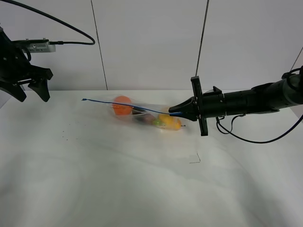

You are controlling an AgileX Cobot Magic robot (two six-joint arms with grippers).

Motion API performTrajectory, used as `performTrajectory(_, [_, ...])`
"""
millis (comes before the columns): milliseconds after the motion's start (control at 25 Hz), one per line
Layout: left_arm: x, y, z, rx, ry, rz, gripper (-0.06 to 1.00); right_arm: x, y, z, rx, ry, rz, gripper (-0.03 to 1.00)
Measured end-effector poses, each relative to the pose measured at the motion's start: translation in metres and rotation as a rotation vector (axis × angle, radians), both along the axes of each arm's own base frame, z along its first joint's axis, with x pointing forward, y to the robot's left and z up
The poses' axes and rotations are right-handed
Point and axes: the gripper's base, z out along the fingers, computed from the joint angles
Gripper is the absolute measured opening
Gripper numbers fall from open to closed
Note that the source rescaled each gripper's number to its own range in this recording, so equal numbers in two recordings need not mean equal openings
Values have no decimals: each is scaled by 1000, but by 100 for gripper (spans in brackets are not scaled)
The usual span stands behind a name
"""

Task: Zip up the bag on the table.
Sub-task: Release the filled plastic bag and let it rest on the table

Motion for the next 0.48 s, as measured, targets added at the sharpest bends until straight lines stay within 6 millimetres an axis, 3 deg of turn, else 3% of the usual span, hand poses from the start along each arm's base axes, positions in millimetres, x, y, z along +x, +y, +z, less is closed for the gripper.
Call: performTrajectory(480, [-6,0,4,-12,-3,38,86,0,0,0,1,0,1,0])
